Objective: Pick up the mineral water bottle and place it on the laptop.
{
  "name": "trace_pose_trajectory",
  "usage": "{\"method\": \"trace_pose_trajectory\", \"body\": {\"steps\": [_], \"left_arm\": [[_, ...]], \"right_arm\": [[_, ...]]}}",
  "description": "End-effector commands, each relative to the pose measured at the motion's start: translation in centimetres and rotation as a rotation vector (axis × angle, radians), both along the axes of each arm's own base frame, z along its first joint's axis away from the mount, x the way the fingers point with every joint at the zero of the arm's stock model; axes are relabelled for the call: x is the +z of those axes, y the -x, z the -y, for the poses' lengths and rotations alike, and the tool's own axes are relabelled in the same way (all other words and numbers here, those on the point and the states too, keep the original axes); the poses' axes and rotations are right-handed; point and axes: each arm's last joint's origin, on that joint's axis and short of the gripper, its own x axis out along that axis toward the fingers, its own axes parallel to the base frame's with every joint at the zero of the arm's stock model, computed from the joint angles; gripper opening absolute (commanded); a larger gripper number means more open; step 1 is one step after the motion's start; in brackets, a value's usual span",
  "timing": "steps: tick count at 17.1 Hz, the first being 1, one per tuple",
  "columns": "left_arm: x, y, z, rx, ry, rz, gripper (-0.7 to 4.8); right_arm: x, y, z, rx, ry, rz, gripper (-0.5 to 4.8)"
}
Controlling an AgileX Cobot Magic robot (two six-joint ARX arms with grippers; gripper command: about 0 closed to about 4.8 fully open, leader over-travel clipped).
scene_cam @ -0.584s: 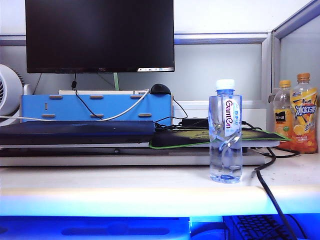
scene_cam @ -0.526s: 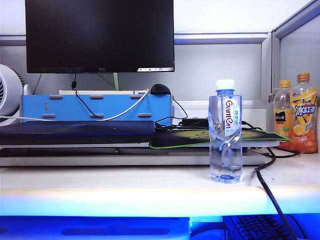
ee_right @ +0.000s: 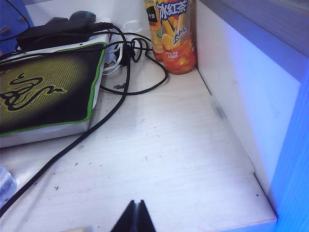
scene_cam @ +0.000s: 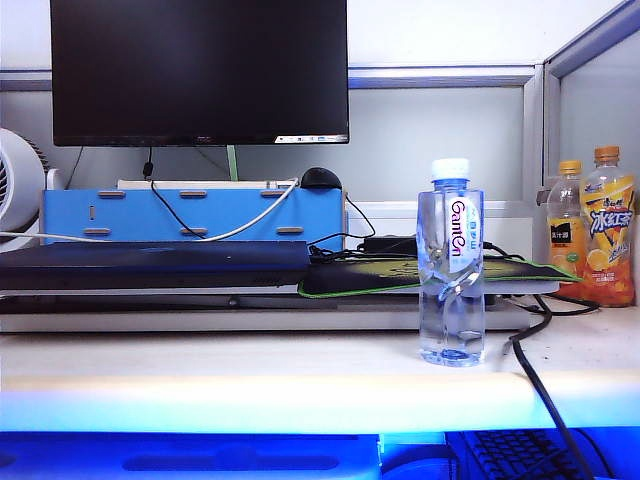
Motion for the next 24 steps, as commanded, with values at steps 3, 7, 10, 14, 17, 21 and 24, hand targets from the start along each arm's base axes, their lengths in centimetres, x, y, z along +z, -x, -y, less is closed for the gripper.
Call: {"method": "trace_pose_trajectory", "body": {"steps": [3, 7, 10, 14, 17, 21, 24], "left_arm": [[0.0, 0.0, 0.0, -0.003, 0.0, -0.002, -0.02], [0.0, 0.0, 0.0, -0.003, 0.0, -0.002, -0.02], [0.0, 0.0, 0.0, -0.003, 0.0, -0.002, -0.02], [0.0, 0.0, 0.0, -0.003, -0.001, -0.002, -0.02], [0.0, 0.0, 0.0, -0.003, 0.0, -0.002, -0.02], [0.0, 0.0, 0.0, -0.003, 0.0, -0.002, -0.02], [0.0, 0.0, 0.0, -0.003, 0.0, -0.001, -0.02]], "right_arm": [[-0.3, -0.1, -0.1, 0.042, -0.018, -0.032, 4.78], [-0.2, -0.7, -1.1, 0.352, -0.127, -0.063, 4.79], [1.8, -0.9, -2.2, 0.469, -0.099, -0.022, 4.79], [3.8, -1.3, -4.2, 0.541, -0.089, 0.003, 4.79], [3.3, -3.1, -6.4, 0.586, -0.069, -0.113, 4.79], [5.0, -6.5, -8.6, 0.564, -0.018, -0.093, 4.79], [6.9, -7.3, -8.8, 0.548, -0.016, -0.011, 4.49]]}}
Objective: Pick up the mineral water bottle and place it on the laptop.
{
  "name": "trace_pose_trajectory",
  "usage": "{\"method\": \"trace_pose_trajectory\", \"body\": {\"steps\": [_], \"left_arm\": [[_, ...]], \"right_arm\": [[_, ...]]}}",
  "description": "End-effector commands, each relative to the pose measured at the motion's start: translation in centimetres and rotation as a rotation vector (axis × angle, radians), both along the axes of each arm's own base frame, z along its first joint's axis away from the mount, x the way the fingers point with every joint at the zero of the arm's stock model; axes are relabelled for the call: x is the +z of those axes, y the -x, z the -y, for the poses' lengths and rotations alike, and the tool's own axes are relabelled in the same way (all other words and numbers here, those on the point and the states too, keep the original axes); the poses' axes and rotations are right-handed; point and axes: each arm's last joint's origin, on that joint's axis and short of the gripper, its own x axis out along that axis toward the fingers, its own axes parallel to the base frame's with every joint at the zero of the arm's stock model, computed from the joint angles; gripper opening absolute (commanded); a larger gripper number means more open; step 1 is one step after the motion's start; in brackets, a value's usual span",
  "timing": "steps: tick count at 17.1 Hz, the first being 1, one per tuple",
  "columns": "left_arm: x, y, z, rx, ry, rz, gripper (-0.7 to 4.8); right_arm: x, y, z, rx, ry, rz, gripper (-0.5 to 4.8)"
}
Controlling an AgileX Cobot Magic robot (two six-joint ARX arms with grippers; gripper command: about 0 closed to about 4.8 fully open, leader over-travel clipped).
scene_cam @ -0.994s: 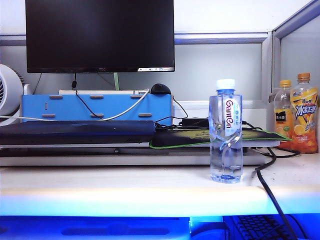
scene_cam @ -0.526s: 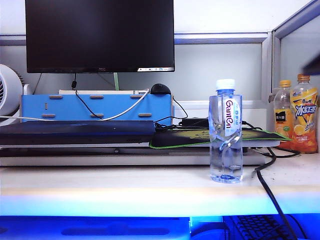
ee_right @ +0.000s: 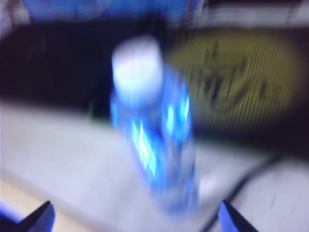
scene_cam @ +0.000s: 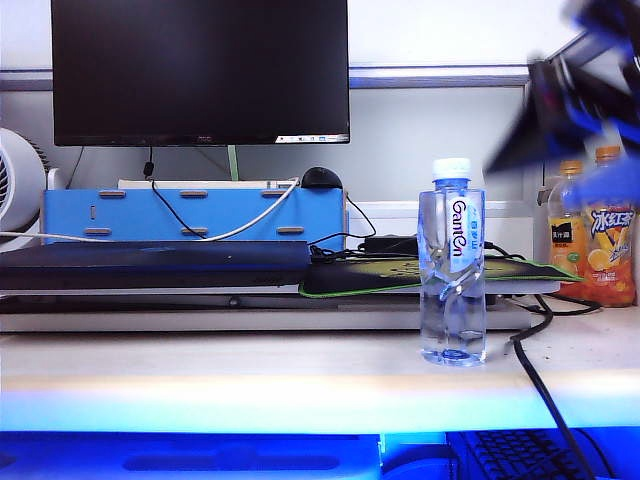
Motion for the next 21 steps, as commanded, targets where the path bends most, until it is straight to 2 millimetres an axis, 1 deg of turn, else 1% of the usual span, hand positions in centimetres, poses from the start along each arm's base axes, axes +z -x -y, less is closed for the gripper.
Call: {"method": "trace_pose_trajectory", "body": {"steps": [1, 4, 5, 7, 8, 10, 12, 13, 14, 16, 21], "left_arm": [[0.0, 0.0, 0.0, -0.004, 0.0, -0.001, -0.02], [0.0, 0.0, 0.0, -0.004, 0.0, -0.001, -0.02], [0.0, 0.0, 0.0, -0.004, 0.0, -0.001, -0.02], [0.0, 0.0, 0.0, -0.004, 0.0, -0.001, -0.02], [0.0, 0.0, 0.0, -0.004, 0.0, -0.001, -0.02], [0.0, 0.0, 0.0, -0.004, 0.0, -0.001, -0.02], [0.0, 0.0, 0.0, -0.004, 0.0, -0.001, -0.02], [0.0, 0.0, 0.0, -0.004, 0.0, -0.001, -0.02], [0.0, 0.0, 0.0, -0.004, 0.0, 0.0, -0.02], [0.0, 0.0, 0.0, -0.004, 0.0, -0.001, -0.02], [0.0, 0.0, 0.0, -0.004, 0.0, -0.001, -0.02]], "right_arm": [[1.7, -0.2, 0.0, -0.016, -0.033, 0.105, 4.49], [2.0, -0.1, -0.3, 0.065, -0.062, 0.131, 4.52], [2.0, -0.1, -0.3, 0.066, -0.055, 0.113, 4.79], [2.3, -0.3, -0.3, 0.062, -0.041, 0.08, 4.79], [2.6, -0.3, -0.3, 0.058, -0.045, 0.095, 4.79], [2.3, -0.7, -0.5, 0.061, -0.035, 0.089, 4.79], [0.9, -1.9, -1.2, 0.109, -0.019, 0.011, 4.79], [-0.3, -3.0, -1.8, 0.14, -0.029, -0.025, 4.79], [-0.5, -3.3, -1.9, 0.14, -0.028, -0.028, 4.79], [-0.8, -4.7, -2.5, 0.141, -0.016, -0.047, 4.79], [-1.3, -6.9, -3.3, 0.126, 0.038, -0.049, 4.79]]}}
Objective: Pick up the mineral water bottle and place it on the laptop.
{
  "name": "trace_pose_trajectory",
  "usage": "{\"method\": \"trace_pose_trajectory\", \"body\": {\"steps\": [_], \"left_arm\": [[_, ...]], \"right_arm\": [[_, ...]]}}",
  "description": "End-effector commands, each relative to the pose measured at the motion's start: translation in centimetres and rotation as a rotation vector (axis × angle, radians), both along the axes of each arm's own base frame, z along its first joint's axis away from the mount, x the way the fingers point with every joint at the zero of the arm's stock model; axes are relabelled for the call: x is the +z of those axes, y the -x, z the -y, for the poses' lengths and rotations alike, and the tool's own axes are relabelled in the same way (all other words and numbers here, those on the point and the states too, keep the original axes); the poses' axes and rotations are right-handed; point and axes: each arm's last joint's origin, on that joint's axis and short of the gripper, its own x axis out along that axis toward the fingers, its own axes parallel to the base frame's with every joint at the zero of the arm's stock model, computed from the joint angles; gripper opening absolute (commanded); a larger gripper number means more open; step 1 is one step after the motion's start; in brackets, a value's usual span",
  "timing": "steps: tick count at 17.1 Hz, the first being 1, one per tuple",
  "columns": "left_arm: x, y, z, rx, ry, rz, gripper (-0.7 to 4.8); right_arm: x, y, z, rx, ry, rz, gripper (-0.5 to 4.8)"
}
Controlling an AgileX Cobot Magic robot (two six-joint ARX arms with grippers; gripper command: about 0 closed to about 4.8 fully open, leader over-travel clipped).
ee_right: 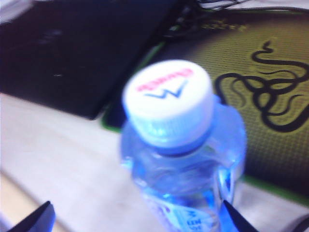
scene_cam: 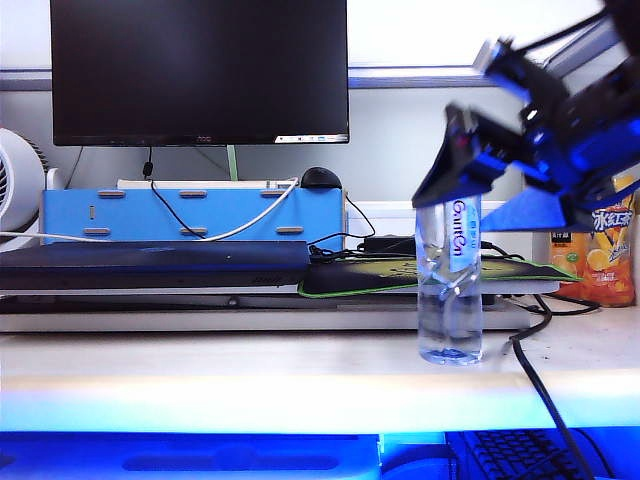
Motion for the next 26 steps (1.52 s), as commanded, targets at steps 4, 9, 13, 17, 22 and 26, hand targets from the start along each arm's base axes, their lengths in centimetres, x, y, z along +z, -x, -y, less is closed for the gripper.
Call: {"method": "trace_pose_trajectory", "body": {"steps": [4, 9, 13, 17, 22, 26], "left_arm": [[0.0, 0.0, 0.0, -0.003, -0.001, -0.001, -0.02], [0.0, 0.0, 0.0, -0.003, -0.001, -0.001, -0.02], [0.0, 0.0, 0.0, -0.004, 0.0, -0.001, -0.02], [0.0, 0.0, 0.0, -0.003, -0.001, -0.001, -0.02], [0.0, 0.0, 0.0, -0.003, -0.001, -0.001, -0.02], [0.0, 0.0, 0.0, -0.003, -0.001, -0.001, -0.02]], "right_arm": [[-0.6, -1.8, -0.4, -0.058, 0.04, 0.046, 4.79], [-1.1, -2.8, -0.6, -0.111, 0.045, 0.09, 4.79], [-1.4, -4.5, -1.4, -0.087, 0.032, 0.067, 4.79], [-1.0, -4.7, -1.5, -0.09, 0.017, 0.095, 3.96], [-1.2, -4.7, -1.5, -0.078, 0.018, 0.082, -0.01], [0.5, -5.0, -1.9, -0.08, -0.065, 0.111, -0.02]]}}
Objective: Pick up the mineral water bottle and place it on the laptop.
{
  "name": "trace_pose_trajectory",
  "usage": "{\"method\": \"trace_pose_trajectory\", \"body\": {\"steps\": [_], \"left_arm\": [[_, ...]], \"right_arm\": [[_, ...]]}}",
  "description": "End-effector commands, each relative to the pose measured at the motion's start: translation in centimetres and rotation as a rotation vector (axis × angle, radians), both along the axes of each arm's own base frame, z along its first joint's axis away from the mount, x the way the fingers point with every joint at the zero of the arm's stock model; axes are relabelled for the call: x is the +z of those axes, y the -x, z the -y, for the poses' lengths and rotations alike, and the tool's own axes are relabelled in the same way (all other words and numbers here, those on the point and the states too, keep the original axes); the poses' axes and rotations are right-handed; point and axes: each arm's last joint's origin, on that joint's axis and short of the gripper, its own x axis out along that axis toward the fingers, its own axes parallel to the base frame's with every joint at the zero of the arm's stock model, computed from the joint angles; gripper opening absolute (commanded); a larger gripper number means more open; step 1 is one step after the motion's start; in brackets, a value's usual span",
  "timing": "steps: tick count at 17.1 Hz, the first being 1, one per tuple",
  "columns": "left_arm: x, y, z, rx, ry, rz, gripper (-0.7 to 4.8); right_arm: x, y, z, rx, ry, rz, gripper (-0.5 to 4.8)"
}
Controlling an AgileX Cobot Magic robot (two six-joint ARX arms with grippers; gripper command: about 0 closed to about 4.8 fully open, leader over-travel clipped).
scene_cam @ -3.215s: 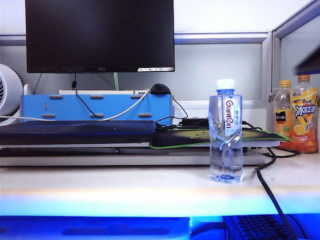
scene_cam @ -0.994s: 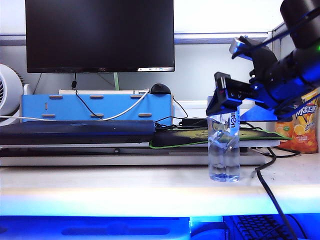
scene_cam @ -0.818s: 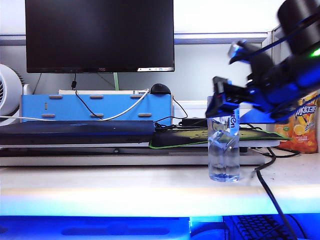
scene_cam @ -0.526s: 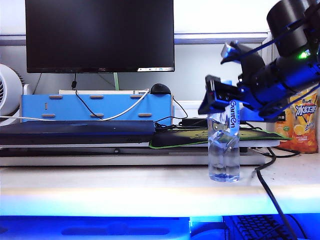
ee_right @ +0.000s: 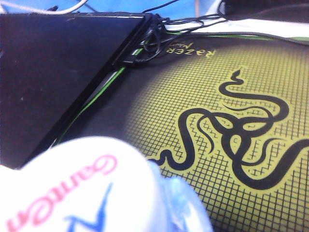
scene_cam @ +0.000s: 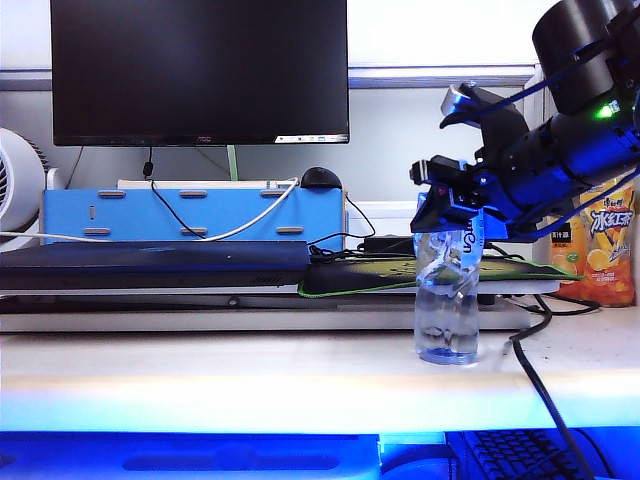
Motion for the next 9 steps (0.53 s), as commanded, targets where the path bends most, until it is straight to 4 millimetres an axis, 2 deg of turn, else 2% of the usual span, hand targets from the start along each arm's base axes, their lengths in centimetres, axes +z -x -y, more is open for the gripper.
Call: {"method": "trace_pose_trajectory", "body": {"steps": [1, 3, 6, 9], "left_arm": [[0.0, 0.0, 0.0, -0.003, 0.0, -0.001, -0.02], [0.0, 0.0, 0.0, -0.003, -0.001, -0.001, -0.02], [0.0, 0.0, 0.0, -0.003, 0.0, -0.001, -0.02], [0.0, 0.0, 0.0, -0.003, 0.0, -0.001, -0.02]], "right_arm": [[2.9, -0.5, -0.7, 0.035, -0.099, 0.069, -0.02], [7.3, -0.8, -3.0, 0.112, -0.109, 0.124, -0.03], [12.0, -1.1, -5.9, 0.191, -0.082, 0.193, -0.03], [13.9, -1.1, -6.7, 0.199, -0.103, 0.232, -0.03]]}}
